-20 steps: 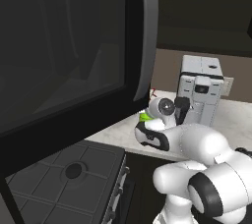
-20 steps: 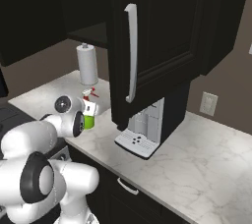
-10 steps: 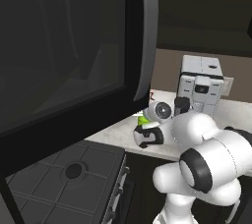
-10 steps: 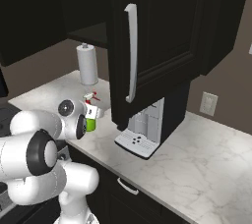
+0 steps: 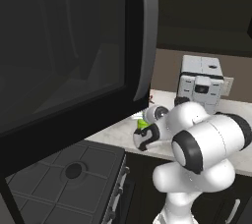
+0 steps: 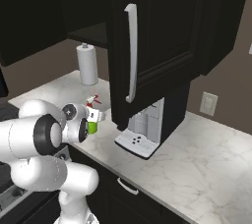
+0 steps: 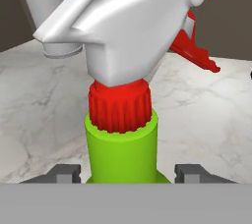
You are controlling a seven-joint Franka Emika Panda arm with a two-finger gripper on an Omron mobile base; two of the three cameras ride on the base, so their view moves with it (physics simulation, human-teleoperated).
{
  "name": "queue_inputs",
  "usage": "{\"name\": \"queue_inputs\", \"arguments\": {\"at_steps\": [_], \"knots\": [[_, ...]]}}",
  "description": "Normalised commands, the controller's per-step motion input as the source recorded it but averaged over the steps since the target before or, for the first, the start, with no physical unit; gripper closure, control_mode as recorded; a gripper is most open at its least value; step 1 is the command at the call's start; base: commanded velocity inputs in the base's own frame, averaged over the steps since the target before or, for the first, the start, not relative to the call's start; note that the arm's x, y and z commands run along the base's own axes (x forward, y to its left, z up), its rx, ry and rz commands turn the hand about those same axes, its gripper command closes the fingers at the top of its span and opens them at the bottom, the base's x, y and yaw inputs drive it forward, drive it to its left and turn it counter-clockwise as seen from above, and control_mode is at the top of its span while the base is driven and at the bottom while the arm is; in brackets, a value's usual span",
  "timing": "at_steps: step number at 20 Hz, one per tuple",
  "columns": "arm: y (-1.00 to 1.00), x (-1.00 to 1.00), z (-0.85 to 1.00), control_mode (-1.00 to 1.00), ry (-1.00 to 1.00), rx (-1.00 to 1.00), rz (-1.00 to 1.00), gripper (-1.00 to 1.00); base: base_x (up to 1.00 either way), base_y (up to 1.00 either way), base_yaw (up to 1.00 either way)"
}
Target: Move the cutting board and knife to the sink. Then move spray from the cabinet to the counter.
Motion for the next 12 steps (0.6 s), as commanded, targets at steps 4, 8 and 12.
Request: {"name": "queue_inputs", "arguments": {"at_steps": [4, 8, 12], "knots": [[0.0, 0.0, -0.23, -1.0, -0.05, 0.0, 0.0, 1.0, 0.0, 0.0, 0.0], [0.0, 0.0, -0.2, -1.0, -0.06, 0.0, 0.0, 1.0, 0.0, 0.0, 0.0], [-0.01, 0.0, -0.19, -1.0, -0.02, 0.0, 0.0, 1.0, 0.0, 0.0, 0.0]]}}
